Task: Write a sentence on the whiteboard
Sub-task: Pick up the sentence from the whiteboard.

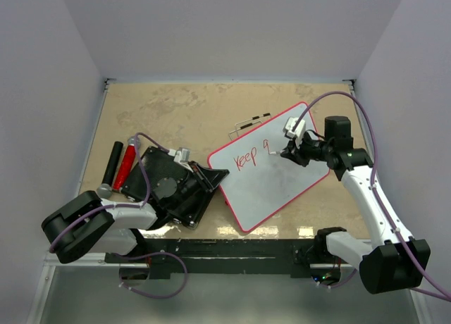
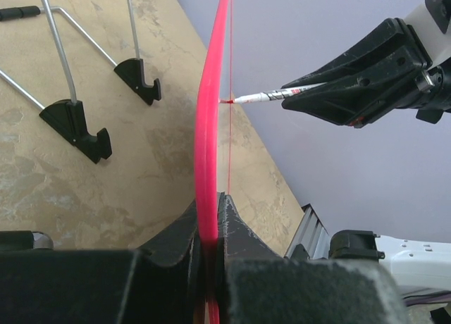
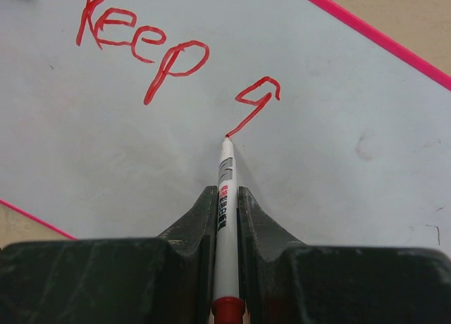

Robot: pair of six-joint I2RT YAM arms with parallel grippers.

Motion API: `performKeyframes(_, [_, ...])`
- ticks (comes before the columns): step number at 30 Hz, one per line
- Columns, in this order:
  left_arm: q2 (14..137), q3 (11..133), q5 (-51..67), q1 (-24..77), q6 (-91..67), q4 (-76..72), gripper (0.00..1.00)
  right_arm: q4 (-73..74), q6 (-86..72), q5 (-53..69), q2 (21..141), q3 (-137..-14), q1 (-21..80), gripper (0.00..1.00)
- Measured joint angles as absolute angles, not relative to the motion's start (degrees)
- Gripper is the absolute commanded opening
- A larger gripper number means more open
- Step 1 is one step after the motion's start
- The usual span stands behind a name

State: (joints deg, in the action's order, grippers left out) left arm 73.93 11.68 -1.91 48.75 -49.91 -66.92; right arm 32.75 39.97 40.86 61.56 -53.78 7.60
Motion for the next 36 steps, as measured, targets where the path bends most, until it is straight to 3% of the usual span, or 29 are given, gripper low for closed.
performKeyframes(16, [74.11,12.56,-1.28,48.77,-48.88,-66.57,0.00,39.64,43.77,43.07,61.49,-54.00,7.62,0.00])
performKeyframes(36, [74.30,12.88,-0.80,48.77,-48.40,-66.57,0.00,32.05,33.85,47.40,60.18,-63.88,7.27,0.00])
